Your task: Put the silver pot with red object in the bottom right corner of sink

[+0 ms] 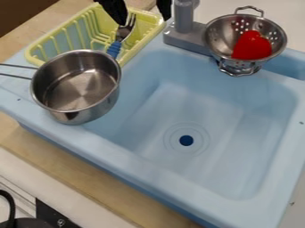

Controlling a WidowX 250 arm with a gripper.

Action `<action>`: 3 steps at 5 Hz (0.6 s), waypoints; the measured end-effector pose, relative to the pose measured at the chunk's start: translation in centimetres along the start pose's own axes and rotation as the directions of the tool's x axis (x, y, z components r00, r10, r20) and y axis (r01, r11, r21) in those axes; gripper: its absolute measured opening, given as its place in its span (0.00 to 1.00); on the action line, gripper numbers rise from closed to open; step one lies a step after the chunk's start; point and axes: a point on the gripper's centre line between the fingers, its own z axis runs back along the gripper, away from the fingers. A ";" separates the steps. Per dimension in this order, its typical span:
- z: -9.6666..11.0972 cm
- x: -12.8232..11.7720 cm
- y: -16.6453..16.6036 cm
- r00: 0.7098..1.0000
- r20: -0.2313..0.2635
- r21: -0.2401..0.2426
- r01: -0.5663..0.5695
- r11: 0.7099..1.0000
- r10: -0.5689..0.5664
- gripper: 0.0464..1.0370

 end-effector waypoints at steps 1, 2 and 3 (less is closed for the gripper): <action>-0.4 -0.4 0.0 1.000 -0.016 0.000 -0.003 1.000 0.003 0.96; -0.5 -0.2 -0.3 1.000 0.004 -0.018 -0.003 1.000 0.003 0.96; -0.6 -0.3 -0.6 1.000 0.001 -0.026 -0.015 1.000 0.015 0.96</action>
